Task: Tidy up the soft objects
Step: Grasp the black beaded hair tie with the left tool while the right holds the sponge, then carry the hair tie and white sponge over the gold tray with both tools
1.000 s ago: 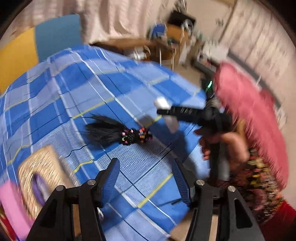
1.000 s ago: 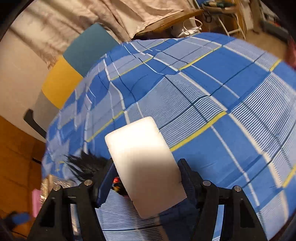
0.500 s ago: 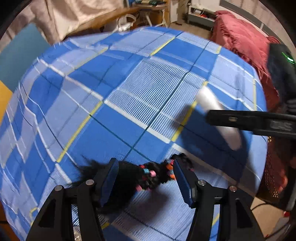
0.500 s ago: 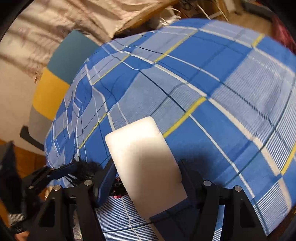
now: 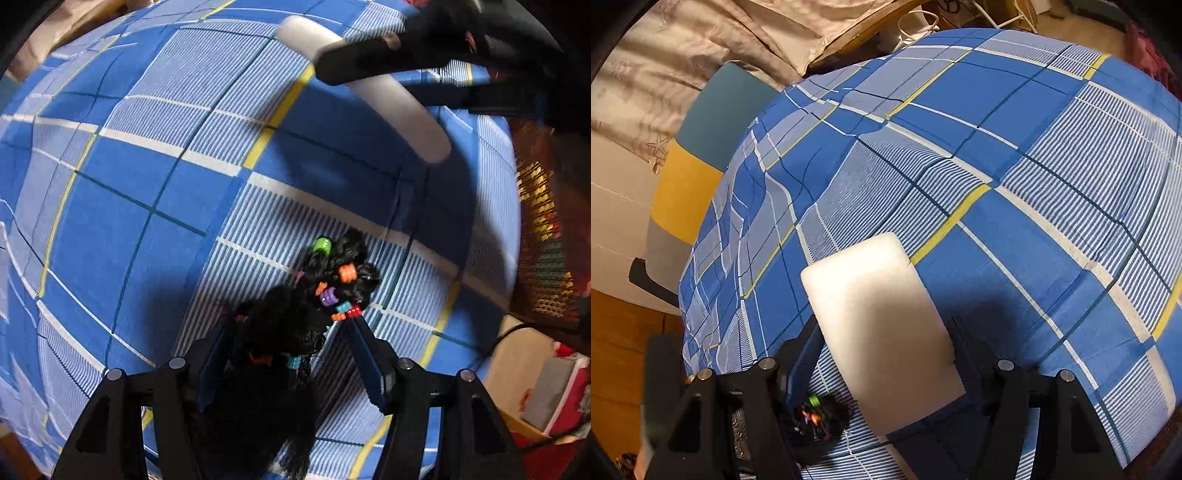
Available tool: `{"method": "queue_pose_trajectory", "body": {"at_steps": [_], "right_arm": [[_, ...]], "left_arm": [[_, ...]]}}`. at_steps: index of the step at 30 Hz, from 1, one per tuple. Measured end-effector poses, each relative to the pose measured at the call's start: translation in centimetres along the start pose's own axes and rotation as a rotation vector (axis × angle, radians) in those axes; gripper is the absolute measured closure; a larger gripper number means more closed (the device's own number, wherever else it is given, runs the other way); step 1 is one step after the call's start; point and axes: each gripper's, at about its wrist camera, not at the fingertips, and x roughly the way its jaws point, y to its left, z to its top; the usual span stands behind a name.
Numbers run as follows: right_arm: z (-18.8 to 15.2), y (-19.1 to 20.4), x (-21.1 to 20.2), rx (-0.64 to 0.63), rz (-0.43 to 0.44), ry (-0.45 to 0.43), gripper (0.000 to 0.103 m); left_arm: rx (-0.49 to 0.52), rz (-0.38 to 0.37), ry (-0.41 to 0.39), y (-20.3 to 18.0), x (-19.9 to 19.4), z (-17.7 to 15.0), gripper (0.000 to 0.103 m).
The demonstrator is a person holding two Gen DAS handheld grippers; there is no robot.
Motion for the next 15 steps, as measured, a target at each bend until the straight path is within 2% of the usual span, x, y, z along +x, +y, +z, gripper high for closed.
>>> {"method": "queue_pose_trajectory", "body": {"at_steps": [1,4,5,6,9,15], "right_arm": [[0.0,0.1,0.0,-0.002,-0.002,-0.001,0.034],[-0.1,0.3,0.0,-0.018,-0.007,-0.002,0.034],[-0.1,0.4,-0.1,-0.024,-0.012,-0.006,0.034],[-0.1,0.4,-0.1,-0.030,-0.014,-0.011,0.034],[-0.2,0.6,-0.2,-0.046,-0.021,-0.015,0.035],[-0.6,1.0,0.1,-0.079,-0.029,-0.007,0.035]], "left_arm": [[-0.013,0.002,-0.014,-0.1,-0.2,-0.1,0.039],[-0.148,-0.036,-0.024,0.5,-0.6,-0.7,0.048],[-0.182,-0.060,-0.034,0.7,-0.8,-1.1,0.053],[-0.214,-0.077,-0.047,0.8,-1.1,-1.5,0.064],[-0.295,-0.103,-0.120,1.0,-2.9,-3.1,0.065],[-0.471,-0.260,-0.360,0.4,-8.6,-8.2,0.065]]}}
